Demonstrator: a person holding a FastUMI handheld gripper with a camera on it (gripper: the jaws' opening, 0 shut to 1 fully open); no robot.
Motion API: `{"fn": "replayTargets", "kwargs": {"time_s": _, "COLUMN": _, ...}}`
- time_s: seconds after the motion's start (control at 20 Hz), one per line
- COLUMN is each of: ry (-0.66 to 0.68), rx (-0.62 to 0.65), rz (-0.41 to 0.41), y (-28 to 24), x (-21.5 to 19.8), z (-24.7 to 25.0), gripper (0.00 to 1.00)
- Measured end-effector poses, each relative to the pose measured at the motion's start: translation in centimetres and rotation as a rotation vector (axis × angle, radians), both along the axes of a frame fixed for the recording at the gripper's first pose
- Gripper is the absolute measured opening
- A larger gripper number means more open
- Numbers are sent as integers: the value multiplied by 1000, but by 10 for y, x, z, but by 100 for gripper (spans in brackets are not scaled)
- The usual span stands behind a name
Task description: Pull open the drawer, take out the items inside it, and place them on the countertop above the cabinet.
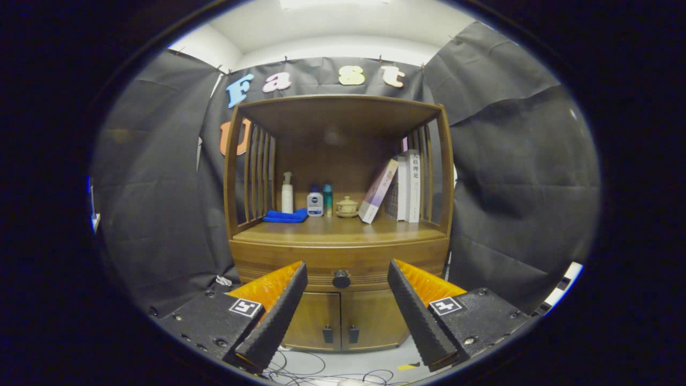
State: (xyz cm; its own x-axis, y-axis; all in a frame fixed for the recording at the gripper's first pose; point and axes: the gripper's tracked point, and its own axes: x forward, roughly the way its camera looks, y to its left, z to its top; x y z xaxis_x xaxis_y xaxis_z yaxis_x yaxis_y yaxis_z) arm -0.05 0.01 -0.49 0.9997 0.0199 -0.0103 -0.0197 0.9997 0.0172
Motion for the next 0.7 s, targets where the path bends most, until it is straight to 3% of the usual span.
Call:
{"fn": "replayTargets", "kwargs": {"time_s": 0.4, "ry": -18, "rx": -13, "rz": 8, "y": -5, "x": 56, "z": -15, "gripper": 99}}
{"fn": "replayTargets", "kwargs": {"time_s": 0.7, "ry": 57, "rx": -47, "rz": 3, "y": -3, "x": 133, "z": -69, "gripper": 99}}
